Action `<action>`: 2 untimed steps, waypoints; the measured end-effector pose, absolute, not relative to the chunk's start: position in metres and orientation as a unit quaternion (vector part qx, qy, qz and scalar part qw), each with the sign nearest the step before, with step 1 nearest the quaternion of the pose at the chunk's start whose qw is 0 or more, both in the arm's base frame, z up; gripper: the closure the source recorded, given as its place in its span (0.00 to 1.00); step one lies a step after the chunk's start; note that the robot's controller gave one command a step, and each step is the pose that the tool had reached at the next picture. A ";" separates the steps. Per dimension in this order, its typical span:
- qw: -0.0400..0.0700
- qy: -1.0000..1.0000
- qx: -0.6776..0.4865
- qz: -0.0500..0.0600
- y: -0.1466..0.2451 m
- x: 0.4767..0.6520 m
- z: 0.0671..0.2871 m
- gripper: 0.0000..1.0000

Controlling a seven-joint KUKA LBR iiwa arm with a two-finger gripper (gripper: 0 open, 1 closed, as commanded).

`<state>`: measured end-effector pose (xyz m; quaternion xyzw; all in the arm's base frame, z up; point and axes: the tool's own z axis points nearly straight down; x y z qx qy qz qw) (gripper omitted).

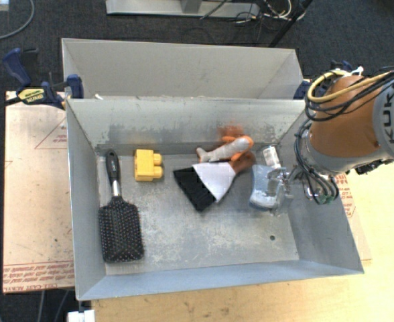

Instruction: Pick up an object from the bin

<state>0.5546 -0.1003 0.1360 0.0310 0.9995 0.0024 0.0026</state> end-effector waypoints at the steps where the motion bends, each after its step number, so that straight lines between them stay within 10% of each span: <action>1: 0.003 1.000 0.022 0.003 -0.078 0.551 0.134 1.00; 2: 0.004 1.000 -0.024 0.004 -0.108 0.595 0.131 1.00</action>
Offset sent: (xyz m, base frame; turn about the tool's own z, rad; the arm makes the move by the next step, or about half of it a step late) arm 0.0656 -0.0375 -0.0086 -0.1404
